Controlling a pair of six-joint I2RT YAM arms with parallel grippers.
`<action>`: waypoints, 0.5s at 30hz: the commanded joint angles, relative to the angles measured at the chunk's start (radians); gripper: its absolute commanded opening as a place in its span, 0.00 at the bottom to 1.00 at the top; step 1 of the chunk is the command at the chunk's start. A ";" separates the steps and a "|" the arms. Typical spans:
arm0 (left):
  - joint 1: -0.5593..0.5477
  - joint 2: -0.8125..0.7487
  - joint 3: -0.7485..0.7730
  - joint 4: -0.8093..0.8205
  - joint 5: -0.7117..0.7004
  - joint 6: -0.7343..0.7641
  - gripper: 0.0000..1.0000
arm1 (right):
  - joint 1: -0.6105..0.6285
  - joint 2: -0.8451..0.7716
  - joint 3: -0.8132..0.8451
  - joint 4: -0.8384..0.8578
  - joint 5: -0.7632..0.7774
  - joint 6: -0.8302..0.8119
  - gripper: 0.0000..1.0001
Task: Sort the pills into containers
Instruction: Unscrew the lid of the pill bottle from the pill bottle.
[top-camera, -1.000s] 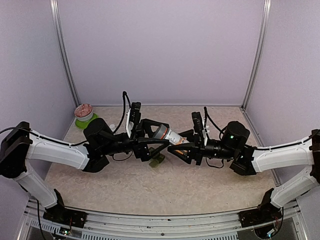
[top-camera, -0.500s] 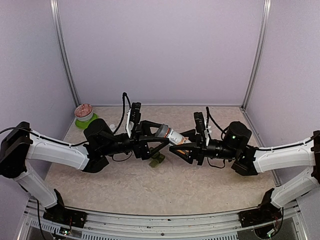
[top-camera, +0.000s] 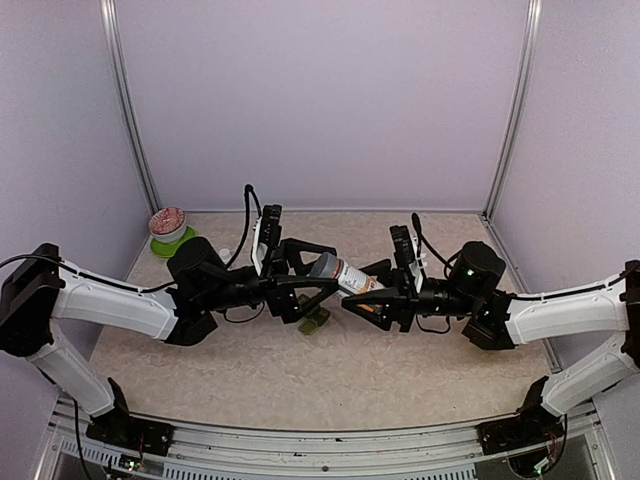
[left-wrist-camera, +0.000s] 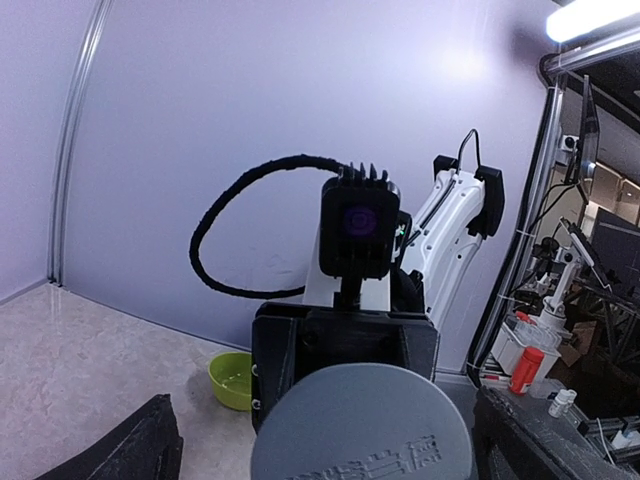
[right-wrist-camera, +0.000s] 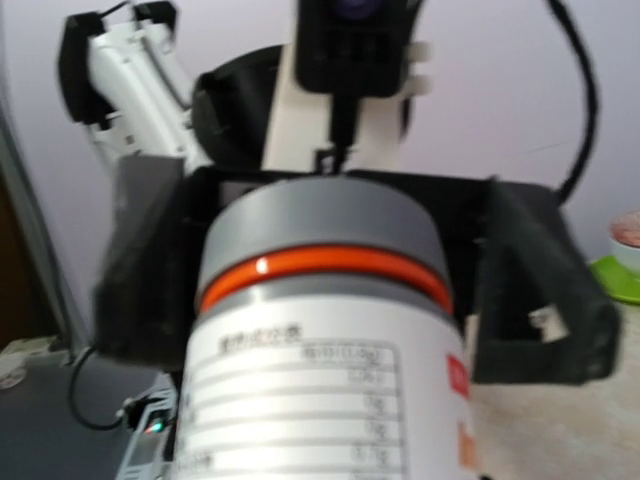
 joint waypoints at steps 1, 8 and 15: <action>0.013 -0.044 -0.010 -0.012 -0.008 0.047 0.99 | -0.004 0.033 0.024 0.066 -0.083 0.021 0.11; 0.020 -0.067 -0.008 -0.002 0.046 0.082 0.99 | 0.006 0.110 0.045 0.108 -0.095 0.056 0.10; 0.019 -0.068 -0.023 -0.010 0.060 0.079 0.98 | 0.006 0.119 0.046 0.142 -0.073 0.075 0.10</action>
